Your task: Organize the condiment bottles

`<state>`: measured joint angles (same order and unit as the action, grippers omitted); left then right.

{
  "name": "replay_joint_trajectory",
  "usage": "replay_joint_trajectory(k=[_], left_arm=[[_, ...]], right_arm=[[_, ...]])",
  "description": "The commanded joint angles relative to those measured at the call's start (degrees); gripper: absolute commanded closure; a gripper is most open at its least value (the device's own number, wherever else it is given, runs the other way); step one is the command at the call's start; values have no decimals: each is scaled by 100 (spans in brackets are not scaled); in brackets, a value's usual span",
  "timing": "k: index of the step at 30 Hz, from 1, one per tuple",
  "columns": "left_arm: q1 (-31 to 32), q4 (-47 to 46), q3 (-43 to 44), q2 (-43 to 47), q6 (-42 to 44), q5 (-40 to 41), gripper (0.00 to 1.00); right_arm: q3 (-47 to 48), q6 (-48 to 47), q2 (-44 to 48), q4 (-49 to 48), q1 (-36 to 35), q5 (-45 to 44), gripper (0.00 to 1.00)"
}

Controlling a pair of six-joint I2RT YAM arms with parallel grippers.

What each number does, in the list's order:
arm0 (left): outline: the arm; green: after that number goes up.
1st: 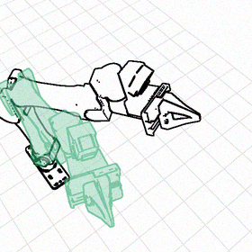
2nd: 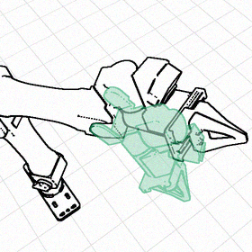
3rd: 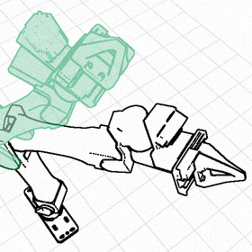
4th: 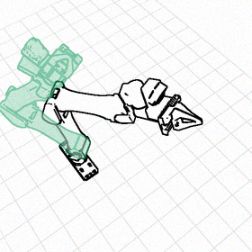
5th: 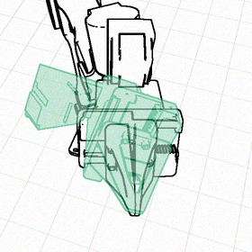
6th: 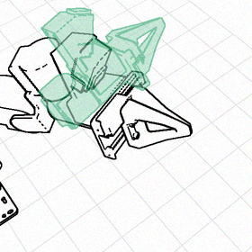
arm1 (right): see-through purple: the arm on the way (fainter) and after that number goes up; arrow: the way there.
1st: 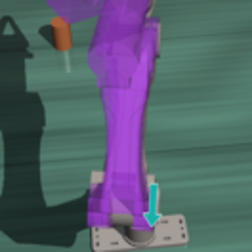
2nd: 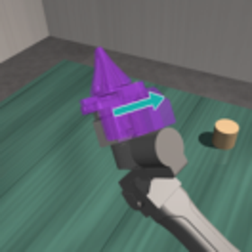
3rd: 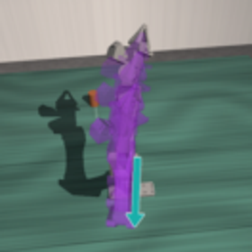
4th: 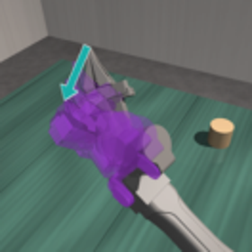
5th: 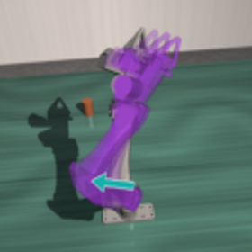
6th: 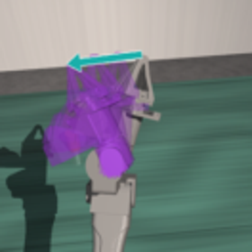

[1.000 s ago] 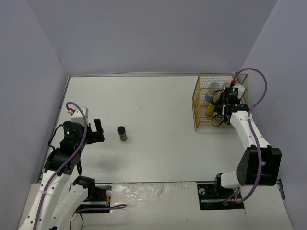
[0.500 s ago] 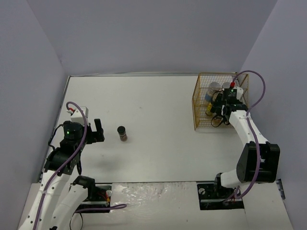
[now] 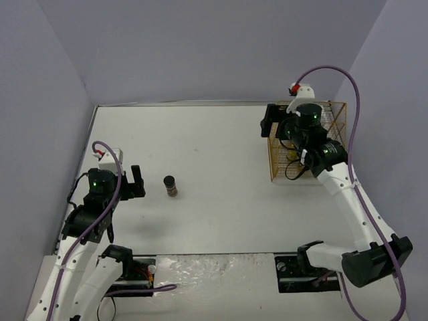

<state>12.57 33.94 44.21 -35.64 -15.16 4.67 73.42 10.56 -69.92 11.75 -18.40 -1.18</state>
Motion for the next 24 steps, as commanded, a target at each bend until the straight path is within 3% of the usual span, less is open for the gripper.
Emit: replay_joint_trajectory(k=[1,6,13,24], left_arm=[[-44,-399,141,-84,74,-59,3],[-44,-387,158,-57,83,-29,3],[-53,-405,142,-13,101,-80,3],[-61,-383,155,-43,101,-66,3]], right_arm=[[155,-546,-633,-562,-755,962,8],[715,-879,-1743,-912,-2151,1256,6],[1700,-1304,-3267,-938,-3132,1488,4],[2424,-1337,-4621,-957,-3725,1530,5]])
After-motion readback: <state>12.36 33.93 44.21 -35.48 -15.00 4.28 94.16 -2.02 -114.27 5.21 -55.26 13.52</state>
